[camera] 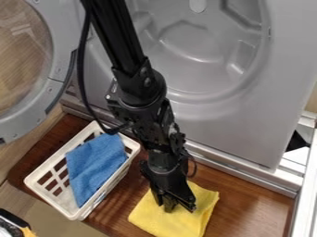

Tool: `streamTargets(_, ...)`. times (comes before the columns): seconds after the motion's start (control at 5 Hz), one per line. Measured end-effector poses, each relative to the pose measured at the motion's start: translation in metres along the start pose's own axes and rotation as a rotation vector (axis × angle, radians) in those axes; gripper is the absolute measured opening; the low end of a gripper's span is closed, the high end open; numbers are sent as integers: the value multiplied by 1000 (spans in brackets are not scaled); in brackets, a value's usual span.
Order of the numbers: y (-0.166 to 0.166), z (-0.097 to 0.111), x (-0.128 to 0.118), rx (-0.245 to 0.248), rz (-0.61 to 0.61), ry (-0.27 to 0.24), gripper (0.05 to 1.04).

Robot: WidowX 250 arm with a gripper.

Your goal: Put the yellow cloth in the machine

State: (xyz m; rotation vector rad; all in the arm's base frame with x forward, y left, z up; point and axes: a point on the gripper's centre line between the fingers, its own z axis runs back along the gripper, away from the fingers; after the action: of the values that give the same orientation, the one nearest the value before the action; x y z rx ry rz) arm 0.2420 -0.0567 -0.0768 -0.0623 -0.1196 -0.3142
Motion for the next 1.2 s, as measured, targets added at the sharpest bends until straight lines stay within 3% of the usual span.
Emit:
streamTargets(0.2,1,5,3,-8,5,-20,61)
streamTargets(0.4,5,14,5,-18,9,-22,51)
streamTargets(0.6,6,39,19,-33,1,-75,51)
streamTargets(0.8,14,78,36,-41,0,-168,51)
streamTargets(1.2,31,130,65,-60,-4,-308,50)
